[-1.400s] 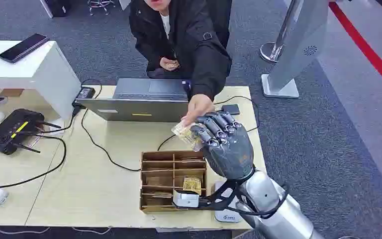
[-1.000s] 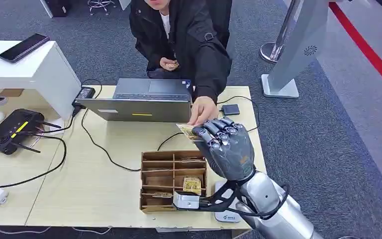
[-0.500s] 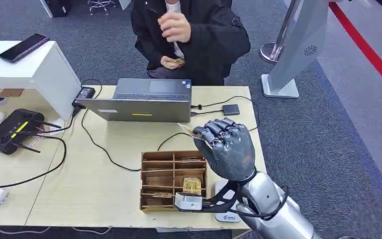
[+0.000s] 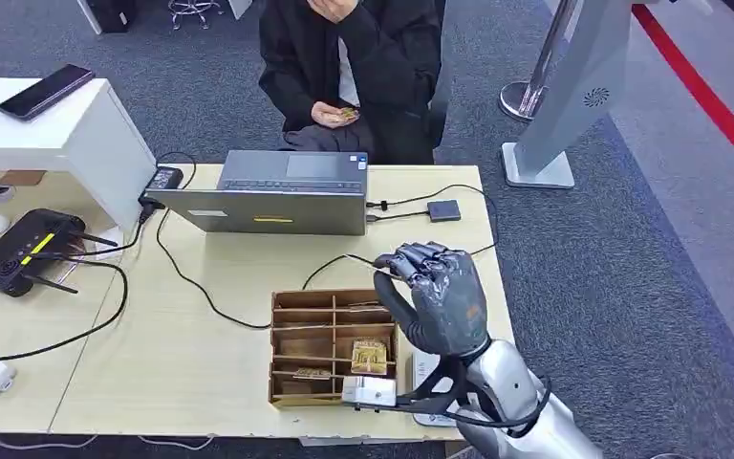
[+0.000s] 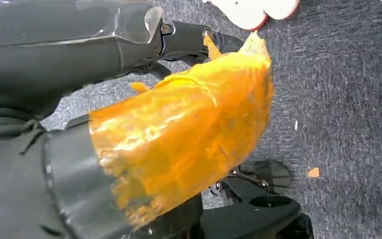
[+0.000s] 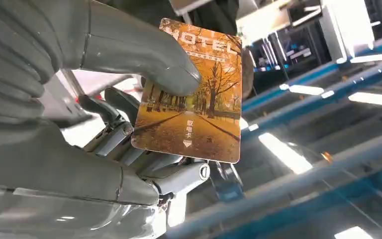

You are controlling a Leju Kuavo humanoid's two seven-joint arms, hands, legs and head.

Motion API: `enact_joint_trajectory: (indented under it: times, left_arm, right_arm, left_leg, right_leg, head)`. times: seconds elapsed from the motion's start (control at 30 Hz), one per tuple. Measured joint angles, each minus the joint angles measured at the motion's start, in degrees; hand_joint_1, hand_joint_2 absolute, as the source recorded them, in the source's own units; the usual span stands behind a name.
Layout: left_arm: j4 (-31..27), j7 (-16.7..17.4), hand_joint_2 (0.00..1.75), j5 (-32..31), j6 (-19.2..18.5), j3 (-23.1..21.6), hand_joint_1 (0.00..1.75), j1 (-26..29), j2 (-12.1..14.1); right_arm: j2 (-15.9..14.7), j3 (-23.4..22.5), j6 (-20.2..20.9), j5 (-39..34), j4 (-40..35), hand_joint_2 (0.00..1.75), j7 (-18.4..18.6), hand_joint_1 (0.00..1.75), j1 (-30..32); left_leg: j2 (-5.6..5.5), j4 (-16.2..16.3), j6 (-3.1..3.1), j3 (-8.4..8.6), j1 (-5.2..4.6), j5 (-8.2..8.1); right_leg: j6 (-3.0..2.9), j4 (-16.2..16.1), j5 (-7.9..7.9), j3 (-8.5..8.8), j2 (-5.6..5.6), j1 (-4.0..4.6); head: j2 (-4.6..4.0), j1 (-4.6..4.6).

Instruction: Pass the card to the sensor for recognition and then transmit it.

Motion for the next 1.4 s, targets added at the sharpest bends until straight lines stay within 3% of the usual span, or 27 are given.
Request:
enact_joint_trajectory:
  times: [1.4]
  left_arm:
    - [0.00,-1.16,0.00,4.55,1.09,0.00,0.00,0.10,-0.44]
  right_arm:
    - [0.72,-8.24,3.34,-7.78,0.61,1.75,0.70,1.75,16.31]
  left_leg:
    - [-0.01,-0.01,0.00,0.00,0.00,0.00]
  right_leg:
    - [0.00,0.00,0.00,0.00,-0.01,0.00]
  head:
    - [0.00,0.00]
